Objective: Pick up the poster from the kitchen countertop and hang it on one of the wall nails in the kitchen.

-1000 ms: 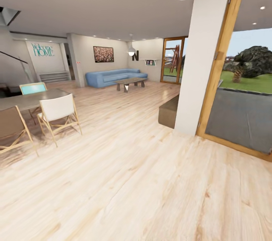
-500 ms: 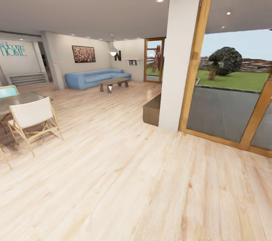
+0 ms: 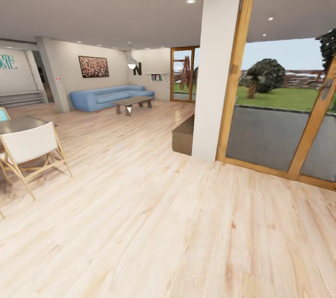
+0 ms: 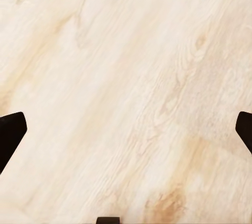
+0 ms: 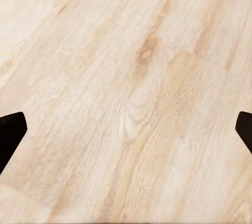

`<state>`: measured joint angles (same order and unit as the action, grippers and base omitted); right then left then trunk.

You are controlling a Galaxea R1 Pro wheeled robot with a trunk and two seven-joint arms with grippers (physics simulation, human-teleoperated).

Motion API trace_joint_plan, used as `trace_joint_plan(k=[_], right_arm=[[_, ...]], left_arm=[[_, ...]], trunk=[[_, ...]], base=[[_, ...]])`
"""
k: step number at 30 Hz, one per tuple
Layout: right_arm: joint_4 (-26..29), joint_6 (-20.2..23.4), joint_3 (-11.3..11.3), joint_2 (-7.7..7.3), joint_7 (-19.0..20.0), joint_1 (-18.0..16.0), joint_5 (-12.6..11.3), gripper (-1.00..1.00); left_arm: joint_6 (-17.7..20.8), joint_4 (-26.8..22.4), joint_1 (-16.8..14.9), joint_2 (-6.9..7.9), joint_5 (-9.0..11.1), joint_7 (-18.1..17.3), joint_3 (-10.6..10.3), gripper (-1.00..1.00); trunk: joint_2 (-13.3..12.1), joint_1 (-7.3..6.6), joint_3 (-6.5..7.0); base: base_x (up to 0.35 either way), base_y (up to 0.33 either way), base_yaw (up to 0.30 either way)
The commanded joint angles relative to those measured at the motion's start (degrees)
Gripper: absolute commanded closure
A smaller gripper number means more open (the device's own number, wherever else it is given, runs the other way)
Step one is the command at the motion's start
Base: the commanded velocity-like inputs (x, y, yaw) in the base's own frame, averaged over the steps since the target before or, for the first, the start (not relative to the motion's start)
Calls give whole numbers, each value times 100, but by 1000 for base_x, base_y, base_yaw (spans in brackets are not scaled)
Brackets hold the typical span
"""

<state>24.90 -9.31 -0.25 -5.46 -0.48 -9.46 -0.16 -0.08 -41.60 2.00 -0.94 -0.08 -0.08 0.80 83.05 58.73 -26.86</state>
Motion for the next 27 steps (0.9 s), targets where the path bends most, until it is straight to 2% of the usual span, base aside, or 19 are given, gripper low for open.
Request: trace_joint_plan(k=[1,9,27], right_arm=[[-3,-18,-2,0,-5,-3,-2,-100],[-3,-18,-1,1,-2,-3,-2,-100],[-3,-18,-1,1,-4,-3,-2,-100]], left_arm=[[-1,-6,2,-3,-1,-1,8,-100],[-2,-7,2,-3,-2,-2,8,-100],[-5,-6,2,-3,-1,-5,8,-100]], trunk=[[3,0,-5],[3,0,-5],[3,0,-5]], base=[[0,288,-185],[0,164,-269],[0,11,-298]])
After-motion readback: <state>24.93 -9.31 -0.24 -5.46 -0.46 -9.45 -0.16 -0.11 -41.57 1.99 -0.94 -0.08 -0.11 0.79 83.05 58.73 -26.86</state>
